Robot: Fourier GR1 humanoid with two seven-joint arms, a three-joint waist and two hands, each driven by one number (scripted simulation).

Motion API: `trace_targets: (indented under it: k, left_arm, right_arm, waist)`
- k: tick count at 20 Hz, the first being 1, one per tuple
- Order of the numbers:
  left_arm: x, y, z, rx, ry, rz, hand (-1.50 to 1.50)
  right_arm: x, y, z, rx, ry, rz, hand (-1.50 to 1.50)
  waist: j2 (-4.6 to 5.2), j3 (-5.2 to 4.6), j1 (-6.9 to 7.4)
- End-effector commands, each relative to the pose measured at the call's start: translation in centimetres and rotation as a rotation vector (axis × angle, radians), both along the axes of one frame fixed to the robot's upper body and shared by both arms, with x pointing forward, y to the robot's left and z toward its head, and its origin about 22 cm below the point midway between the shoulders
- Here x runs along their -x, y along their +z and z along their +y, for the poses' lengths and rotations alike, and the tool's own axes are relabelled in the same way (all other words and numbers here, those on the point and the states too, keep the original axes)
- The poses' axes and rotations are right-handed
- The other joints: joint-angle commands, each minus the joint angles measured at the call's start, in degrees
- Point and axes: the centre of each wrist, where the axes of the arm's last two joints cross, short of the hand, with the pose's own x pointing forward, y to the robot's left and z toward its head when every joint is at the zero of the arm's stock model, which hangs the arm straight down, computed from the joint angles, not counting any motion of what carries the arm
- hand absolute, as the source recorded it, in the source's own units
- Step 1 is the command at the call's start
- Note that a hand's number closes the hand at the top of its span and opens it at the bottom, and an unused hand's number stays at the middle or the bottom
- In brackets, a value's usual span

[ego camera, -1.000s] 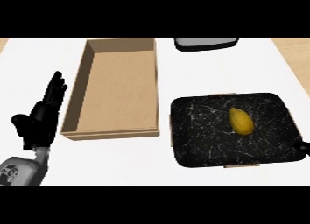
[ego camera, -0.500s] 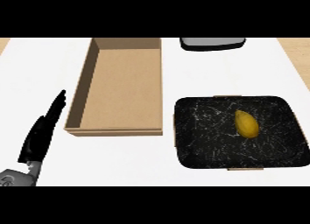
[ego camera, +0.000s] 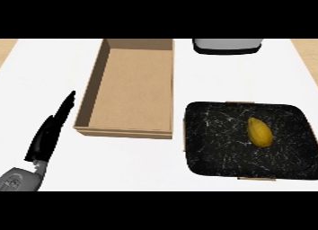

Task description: Pick the lemon from the tray and place it in the cardboard box

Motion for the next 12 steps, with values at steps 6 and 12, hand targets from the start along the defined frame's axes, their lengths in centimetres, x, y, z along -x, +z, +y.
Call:
trace_targets:
  k: [6,12]
  left_arm:
    - [-0.1,-0.3,1.4,-0.005,-0.025,-0.010,0.00]
    - [-1.2,-0.9,-0.6,-0.002,-0.018,-0.018,0.00]
  right_arm:
    - [1.0,4.0,5.1,0.119,-0.091,0.207,-1.50]
    - [-2.5,6.4,8.4,0.141,-0.206,0.295,-1.50]
  waist:
    - [0.02,-0.07,0.87]
    - [0.19,-0.08,1.15]
